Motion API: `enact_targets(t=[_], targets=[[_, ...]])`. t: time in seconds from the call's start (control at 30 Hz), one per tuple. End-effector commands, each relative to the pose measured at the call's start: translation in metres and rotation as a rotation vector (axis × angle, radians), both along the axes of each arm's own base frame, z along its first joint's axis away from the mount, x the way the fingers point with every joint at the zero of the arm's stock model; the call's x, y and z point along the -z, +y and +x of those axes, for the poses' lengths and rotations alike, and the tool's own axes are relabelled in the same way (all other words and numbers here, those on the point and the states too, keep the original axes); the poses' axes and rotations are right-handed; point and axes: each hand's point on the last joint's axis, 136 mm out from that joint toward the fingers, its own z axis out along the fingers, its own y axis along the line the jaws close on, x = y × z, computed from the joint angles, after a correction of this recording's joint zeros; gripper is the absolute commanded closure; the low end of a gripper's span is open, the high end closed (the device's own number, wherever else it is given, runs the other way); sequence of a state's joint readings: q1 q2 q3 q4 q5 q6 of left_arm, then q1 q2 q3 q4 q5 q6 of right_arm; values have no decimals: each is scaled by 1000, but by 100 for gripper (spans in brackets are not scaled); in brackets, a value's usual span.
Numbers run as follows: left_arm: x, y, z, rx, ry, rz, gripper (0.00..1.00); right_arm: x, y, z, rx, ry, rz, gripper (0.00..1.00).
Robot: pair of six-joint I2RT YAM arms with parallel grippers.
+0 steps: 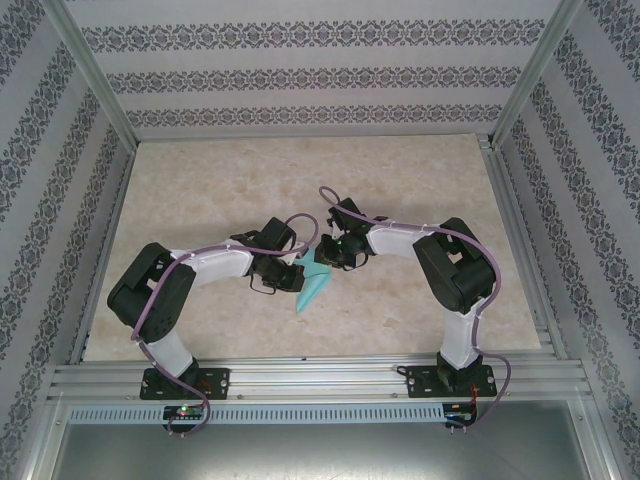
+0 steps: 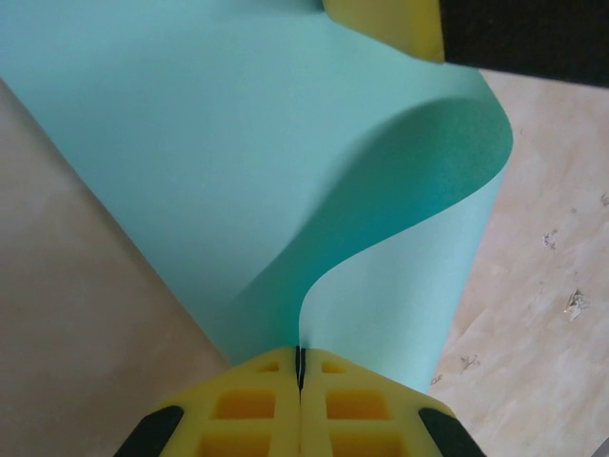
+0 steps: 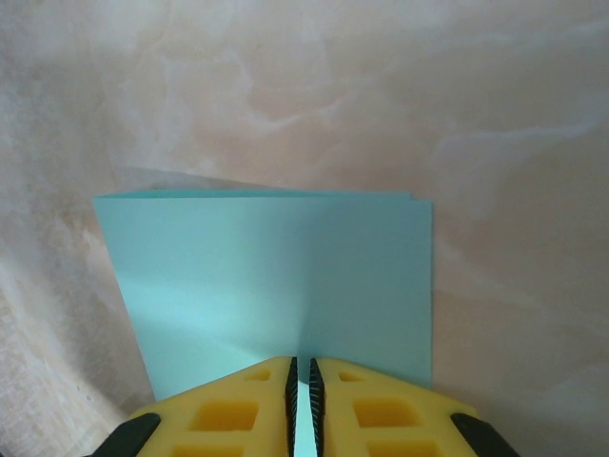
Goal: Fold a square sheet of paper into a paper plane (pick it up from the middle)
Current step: Third fold the triangle at the center of the table.
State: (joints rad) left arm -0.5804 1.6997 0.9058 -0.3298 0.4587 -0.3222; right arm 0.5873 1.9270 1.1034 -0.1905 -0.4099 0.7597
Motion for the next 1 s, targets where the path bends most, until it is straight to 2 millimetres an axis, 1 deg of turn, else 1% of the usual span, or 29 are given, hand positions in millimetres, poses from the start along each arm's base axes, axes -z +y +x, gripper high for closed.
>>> enact_targets(t=[0.0,0.17,0.43,0.73,0.97], targets=[[-1,5,7,-43,-7,6,93,33,-10,-20,3,80,-82,85],[-8,4,7,-45,-17,-14,93,34,-12,-21,8,82,-85,84],[-16,8,7,-71,-42,-9,93,37,-14,-24,15,87,-98,85],[-4,10,5,-75,-10,14,92,37,-15,-24,16,86,-99,85],[1,15,5,-92,-4,43,93,36,-16,-24,16,85,-103,85]])
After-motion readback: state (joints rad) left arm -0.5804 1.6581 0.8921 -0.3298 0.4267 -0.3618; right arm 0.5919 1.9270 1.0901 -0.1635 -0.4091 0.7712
